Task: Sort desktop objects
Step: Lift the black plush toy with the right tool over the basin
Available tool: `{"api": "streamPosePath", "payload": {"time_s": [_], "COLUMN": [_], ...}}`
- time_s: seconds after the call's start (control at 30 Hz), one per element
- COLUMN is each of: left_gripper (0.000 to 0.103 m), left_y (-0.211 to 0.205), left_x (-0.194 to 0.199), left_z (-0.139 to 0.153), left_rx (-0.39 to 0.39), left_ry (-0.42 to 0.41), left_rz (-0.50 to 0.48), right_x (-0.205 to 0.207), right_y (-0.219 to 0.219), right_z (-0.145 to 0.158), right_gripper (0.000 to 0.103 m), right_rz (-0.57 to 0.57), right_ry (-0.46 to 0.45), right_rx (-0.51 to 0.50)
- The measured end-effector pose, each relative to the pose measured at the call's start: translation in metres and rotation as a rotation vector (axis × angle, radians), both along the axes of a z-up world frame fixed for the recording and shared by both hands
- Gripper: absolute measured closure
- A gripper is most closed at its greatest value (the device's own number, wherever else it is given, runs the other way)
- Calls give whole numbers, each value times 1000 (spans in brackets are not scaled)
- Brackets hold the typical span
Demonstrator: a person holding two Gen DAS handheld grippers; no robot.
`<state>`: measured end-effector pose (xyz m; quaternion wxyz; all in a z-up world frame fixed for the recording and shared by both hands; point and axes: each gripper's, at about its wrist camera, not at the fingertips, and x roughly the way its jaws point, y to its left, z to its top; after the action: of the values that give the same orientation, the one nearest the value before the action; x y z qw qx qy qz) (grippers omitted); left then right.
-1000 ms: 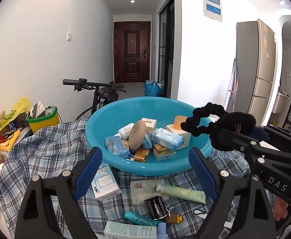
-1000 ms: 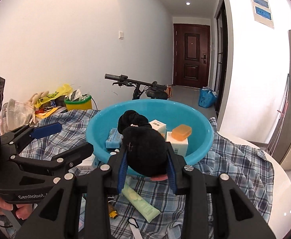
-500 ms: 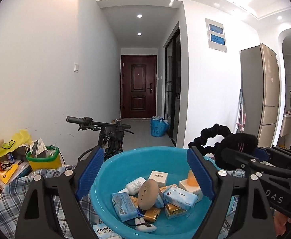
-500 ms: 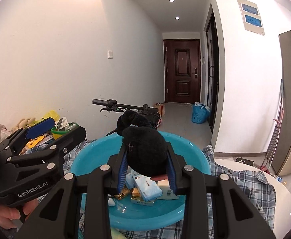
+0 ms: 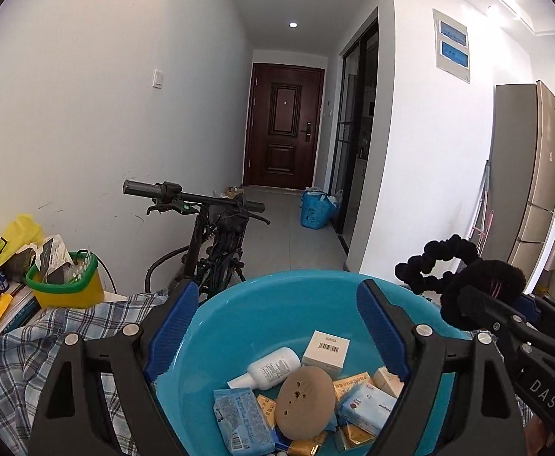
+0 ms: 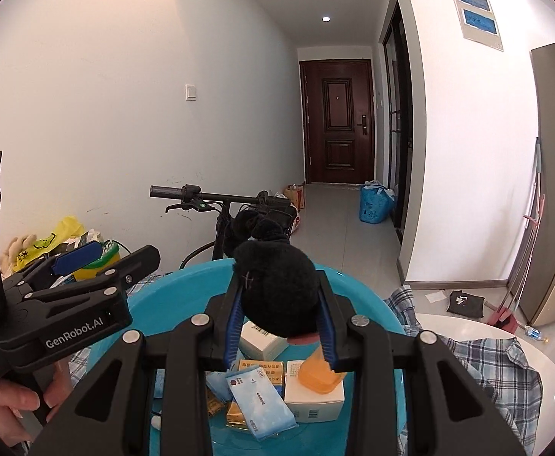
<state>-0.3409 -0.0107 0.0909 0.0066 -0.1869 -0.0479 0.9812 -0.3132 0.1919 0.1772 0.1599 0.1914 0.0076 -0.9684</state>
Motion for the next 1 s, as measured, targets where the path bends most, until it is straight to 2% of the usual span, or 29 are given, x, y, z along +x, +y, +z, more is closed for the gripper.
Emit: {"api": "streamPosePath", "payload": {"time_s": [0.17,0.23,0.3,0.4,0.57,0.73,0.87,1.0], "left_gripper": [16,16,16,16,16,16,16,16], "left_y": [-2,0,-1,-2,12,16,18,18], "left_x": [-7,-14,-22,-30,-44,-55,-59,-60], "left_z": [3,-1,-6,-14,-30,-51,-65,-72], "left_rx": [4,-3,34,62,-25,-42,-64,-52], "left_ry": [-17,-69,-135,-212,-338,-463,-507,-528], "left_rz": [-8,-13,-29,-27,-31,-47,-51,-53], "right_x": [-11,-17,-23,-27,-37,-50,-54,-55], "right_y": [-1,-2,0,-4,2,9,12,14], "right_z": [-3,-5,-8,-13,-25,-40,-51,-58], "right_gripper": [70,70,70,70,70,70,70,70], "right_rz": [13,20,25,17,25,8,1,7], "right_ry": [-28,-74,-124,-179,-308,-378,-406,-424], "right_rx": [16,10,-1,33,26,44,65,72]}}
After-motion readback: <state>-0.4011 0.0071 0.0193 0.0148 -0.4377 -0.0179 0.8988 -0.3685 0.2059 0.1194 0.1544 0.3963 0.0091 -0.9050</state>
